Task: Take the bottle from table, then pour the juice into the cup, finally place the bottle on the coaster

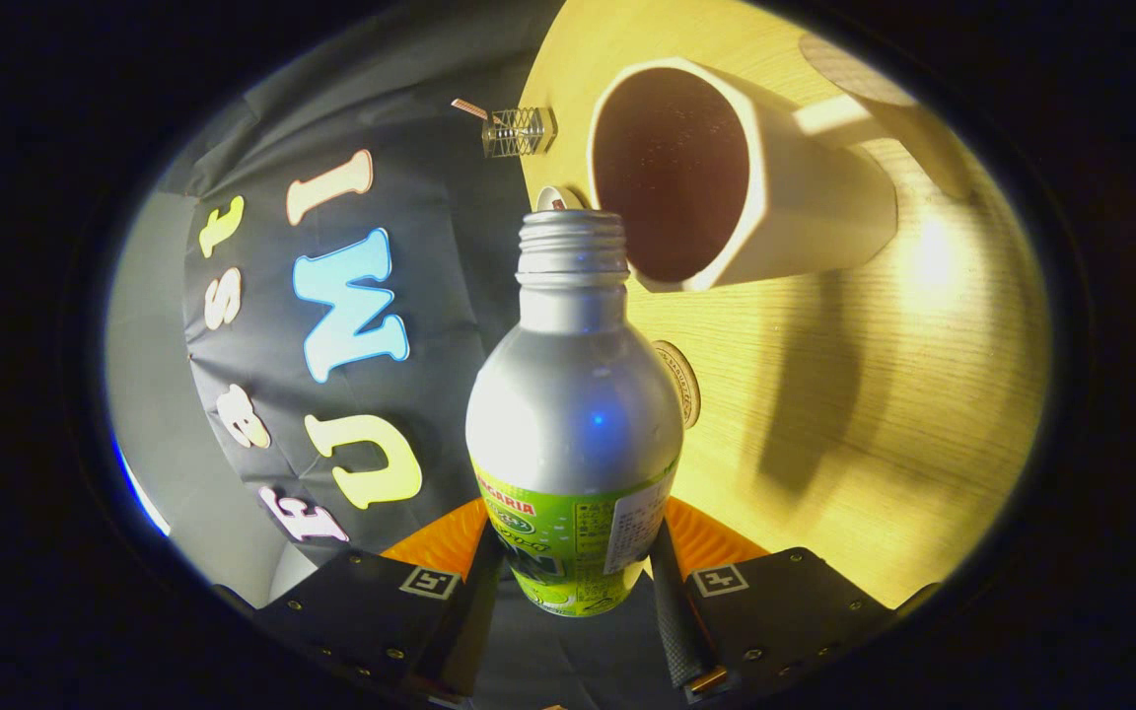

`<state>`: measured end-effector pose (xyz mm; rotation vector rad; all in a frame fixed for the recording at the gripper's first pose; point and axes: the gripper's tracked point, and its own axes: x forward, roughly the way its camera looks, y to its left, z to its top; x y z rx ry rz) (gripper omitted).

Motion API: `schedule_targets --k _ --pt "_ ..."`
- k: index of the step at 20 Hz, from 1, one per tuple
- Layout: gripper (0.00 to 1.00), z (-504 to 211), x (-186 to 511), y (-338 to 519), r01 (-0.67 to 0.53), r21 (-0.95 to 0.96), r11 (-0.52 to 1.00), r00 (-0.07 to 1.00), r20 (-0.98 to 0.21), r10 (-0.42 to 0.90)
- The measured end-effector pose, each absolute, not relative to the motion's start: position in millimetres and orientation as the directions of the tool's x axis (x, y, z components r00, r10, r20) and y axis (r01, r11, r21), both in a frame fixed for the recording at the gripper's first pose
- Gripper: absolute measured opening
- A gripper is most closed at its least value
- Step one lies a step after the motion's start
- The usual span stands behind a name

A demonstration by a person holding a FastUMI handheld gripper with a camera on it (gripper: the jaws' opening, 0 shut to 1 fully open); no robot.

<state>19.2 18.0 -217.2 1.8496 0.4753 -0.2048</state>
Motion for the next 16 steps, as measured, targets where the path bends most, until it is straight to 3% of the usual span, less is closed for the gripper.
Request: schedule_targets --k 16 --pt "0.70 -205 25 20 0.404 0.825 -0.394 0.913 -0.342 0.222"
